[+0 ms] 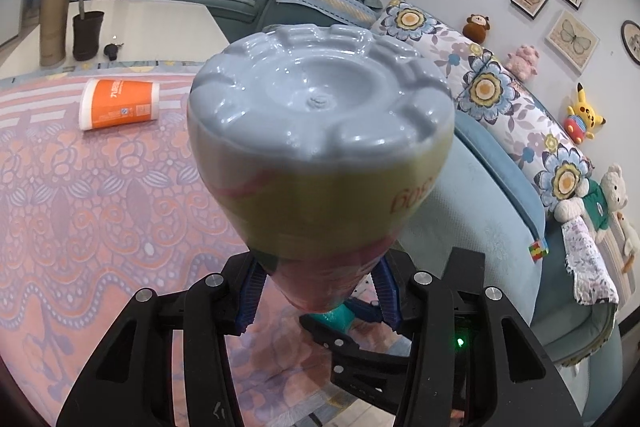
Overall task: Collect trash
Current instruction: 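Carry the pink bottle and teal packet to the wastebasket and open both tools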
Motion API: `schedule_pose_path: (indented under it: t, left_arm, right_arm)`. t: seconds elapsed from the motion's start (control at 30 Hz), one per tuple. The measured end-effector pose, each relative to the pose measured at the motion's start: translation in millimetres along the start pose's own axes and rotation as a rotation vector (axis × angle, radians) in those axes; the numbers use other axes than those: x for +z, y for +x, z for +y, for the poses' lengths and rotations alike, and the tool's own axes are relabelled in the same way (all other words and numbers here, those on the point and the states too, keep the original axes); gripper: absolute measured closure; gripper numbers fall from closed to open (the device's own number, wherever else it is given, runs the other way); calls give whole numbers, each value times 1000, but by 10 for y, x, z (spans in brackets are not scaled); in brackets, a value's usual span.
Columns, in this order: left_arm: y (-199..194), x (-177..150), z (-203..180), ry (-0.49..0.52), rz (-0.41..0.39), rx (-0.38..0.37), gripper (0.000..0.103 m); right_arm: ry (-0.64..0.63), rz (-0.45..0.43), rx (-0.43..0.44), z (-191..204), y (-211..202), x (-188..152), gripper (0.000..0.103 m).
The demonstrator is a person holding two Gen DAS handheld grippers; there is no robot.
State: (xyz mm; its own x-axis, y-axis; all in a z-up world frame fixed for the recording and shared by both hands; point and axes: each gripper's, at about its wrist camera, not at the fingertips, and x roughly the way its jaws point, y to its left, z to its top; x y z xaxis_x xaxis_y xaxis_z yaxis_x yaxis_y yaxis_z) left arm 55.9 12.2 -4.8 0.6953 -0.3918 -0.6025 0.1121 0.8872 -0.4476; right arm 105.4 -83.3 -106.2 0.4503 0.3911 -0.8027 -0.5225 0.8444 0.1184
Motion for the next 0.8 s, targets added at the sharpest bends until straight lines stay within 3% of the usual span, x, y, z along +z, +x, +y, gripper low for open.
schedule_pose_path:
  t: [0.17, 0.4, 0.63, 0.8]
  left_arm:
    - [-63, 29, -120, 25, -14, -19, 57]
    - [-108, 113, -472, 75, -29, -44, 57]
    - [111, 141, -999, 167, 14, -103, 57]
    - [563, 44, -1418, 242, 129, -164, 57]
  right_arm:
    - [44, -80, 41, -58, -421, -43, 69]
    - [185, -231, 91, -508, -1193, -31, 69]
    - [280, -376, -30, -1011, -1903, -128, 69]
    - [385, -368, -152, -1423, -2098, -420, 69]
